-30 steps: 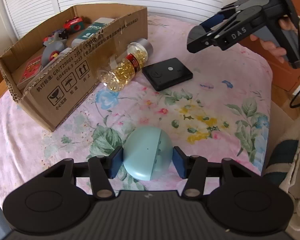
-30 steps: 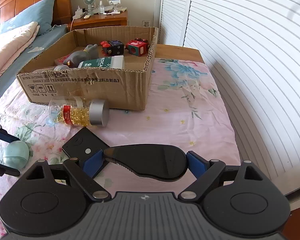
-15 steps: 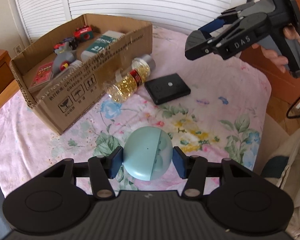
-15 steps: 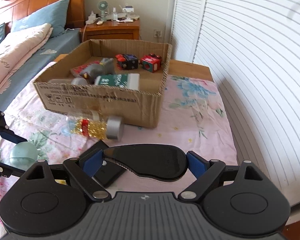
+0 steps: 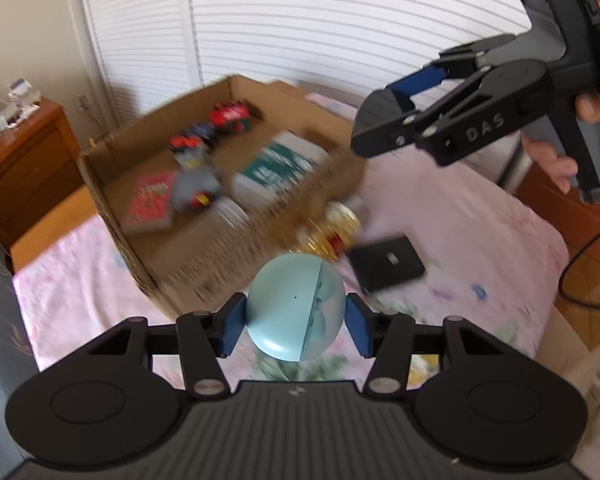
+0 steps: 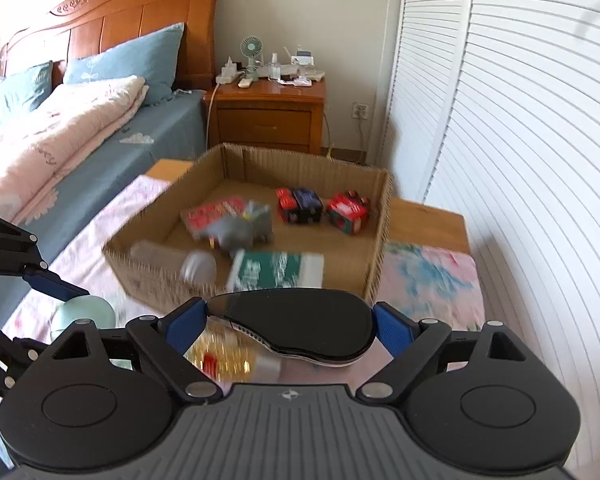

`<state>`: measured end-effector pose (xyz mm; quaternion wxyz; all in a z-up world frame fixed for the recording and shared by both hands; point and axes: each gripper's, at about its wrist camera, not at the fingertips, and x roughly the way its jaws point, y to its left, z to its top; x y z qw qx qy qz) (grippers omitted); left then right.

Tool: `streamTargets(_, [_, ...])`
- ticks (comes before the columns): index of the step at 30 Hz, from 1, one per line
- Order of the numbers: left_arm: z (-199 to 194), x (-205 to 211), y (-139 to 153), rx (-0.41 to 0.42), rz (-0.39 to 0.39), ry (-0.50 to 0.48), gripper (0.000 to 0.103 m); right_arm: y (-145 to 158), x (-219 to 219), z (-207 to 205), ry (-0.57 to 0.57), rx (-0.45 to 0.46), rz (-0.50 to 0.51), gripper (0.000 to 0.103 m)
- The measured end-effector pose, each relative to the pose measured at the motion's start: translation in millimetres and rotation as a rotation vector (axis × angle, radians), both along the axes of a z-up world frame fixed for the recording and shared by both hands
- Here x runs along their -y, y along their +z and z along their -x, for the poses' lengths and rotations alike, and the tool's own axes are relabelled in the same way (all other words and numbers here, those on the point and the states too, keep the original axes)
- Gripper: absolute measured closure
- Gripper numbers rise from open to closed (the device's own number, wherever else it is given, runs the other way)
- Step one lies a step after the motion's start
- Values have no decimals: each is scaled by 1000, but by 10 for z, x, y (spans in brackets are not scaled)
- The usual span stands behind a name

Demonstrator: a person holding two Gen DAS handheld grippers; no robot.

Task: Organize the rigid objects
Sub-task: 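Drop the black teardrop object into the box while the left gripper carries the teal case, then lower the teal round case into the box and open the left gripper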

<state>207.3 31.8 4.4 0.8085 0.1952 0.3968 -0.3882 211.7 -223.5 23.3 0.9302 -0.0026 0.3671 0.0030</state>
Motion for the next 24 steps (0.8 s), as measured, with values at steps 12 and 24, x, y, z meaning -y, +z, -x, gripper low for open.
streamTargets(12, [-751, 72, 155, 60, -5, 129, 51, -87, 106, -923, -36, -15, -29, 10])
streamTargets(24, [-1188, 212, 115, 63, -20, 182, 50, -202, 120, -779, -90, -98, -62, 0])
